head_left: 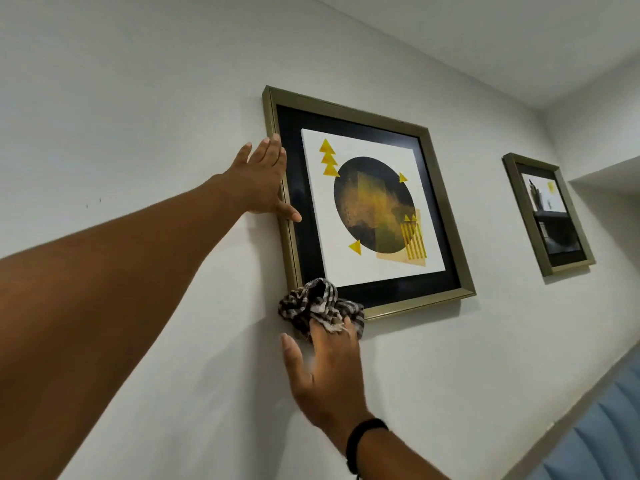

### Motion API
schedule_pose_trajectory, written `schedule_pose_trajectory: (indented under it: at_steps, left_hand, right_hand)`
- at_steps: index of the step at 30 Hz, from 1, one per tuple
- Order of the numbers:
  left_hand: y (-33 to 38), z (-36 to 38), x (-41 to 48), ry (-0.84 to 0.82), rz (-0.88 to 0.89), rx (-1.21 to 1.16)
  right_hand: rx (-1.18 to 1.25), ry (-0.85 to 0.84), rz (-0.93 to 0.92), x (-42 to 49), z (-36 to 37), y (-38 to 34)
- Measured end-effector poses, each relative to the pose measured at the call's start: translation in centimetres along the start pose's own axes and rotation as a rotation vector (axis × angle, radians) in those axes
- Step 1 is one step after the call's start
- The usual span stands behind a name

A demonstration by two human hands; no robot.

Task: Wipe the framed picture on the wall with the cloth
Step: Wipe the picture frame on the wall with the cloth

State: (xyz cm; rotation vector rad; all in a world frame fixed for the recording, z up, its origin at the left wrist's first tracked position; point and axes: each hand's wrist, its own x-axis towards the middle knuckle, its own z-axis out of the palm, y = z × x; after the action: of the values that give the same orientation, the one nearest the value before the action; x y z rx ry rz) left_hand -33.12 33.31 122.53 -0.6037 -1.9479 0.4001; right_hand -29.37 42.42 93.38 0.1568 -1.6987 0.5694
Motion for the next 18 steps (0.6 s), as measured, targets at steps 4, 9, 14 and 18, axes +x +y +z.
schedule_pose_trajectory:
  at_steps: [4, 9, 14, 18]
  left_hand:
    - [0.0, -0.1, -0.1, -0.011, 0.001, 0.002]
    - [0.1, -0.3, 0.0, -0.020, -0.004, 0.003]
    - [0.2, -0.2, 0.1, -0.021, -0.015, 0.029]
    - [0.2, -0.3, 0.0, -0.008, -0.008, 0.028]
  right_hand:
    - [-0.176, -0.077, -0.301, 0.3, -2.4, 5.8]
    - [-0.321, 0.003, -0.159, 3.1, -5.0, 12.2]
    - [-0.283, 0.071, 0.279, 5.5, -6.3, 15.9]
    - [-0.147, 0.101, 0.357, 6.2, -5.1, 12.0]
